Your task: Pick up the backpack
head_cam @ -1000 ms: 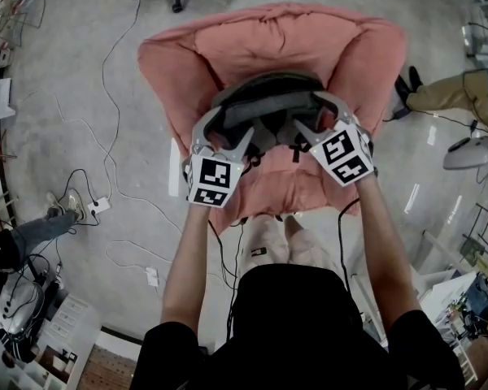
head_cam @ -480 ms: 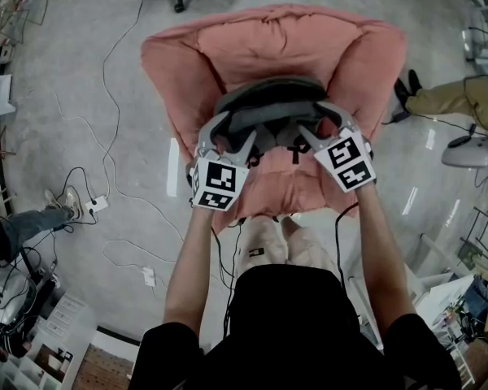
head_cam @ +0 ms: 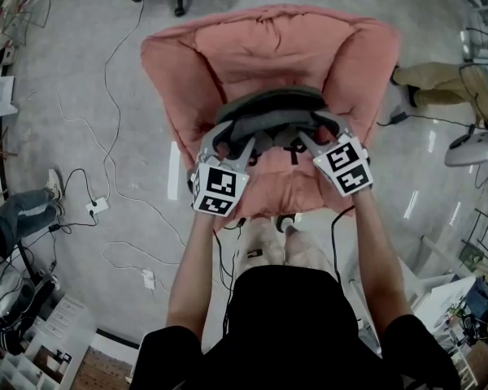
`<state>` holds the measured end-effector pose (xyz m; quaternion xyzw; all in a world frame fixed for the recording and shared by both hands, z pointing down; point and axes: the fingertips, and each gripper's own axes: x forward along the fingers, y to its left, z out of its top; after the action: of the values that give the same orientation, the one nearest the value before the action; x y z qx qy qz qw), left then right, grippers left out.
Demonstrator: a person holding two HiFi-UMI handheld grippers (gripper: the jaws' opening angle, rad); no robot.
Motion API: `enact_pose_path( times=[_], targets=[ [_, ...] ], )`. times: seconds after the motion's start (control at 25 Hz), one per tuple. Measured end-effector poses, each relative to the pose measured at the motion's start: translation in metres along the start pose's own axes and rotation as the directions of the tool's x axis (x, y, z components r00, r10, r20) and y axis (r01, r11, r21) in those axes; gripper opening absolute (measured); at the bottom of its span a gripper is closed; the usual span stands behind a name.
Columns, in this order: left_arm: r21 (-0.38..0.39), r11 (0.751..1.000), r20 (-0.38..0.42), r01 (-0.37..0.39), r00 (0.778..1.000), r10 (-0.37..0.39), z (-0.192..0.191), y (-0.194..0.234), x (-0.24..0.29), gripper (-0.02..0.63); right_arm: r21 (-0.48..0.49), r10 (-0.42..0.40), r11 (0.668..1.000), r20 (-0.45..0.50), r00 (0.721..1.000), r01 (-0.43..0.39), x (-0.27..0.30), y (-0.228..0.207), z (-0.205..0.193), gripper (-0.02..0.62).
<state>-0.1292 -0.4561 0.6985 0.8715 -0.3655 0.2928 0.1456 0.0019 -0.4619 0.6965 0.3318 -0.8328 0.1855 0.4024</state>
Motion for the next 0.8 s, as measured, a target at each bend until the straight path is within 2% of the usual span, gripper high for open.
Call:
enact_pose_path(
  times=[0.24, 0.48, 0.8],
  targets=[
    [-0.012, 1.000, 0.009, 0.020, 1.000, -0.020, 0.001, -0.023, -0.015, 0.170, -0.004, 0.025, 1.000, -0.002, 1.000, -0.025, -0.019, 0.013, -0.015, 0.169],
    [-0.083, 0.996, -0.022, 0.026, 0.999, -0.027, -0.006, -0.044, -0.027, 0.156, 0.059, 0.004, 0.998, 0.018, 1.000, -0.005, -0.033, 0.027, -0.030, 0.155],
    [-0.046, 0.999, -0.013, -0.003, 1.000, 0.003, 0.000, -0.074, -0.045, 0.143, 0.093, -0.012, 0.996, 0.074, 0.997, 0.005, -0.062, 0.038, -0.045, 0.143]
  ],
)
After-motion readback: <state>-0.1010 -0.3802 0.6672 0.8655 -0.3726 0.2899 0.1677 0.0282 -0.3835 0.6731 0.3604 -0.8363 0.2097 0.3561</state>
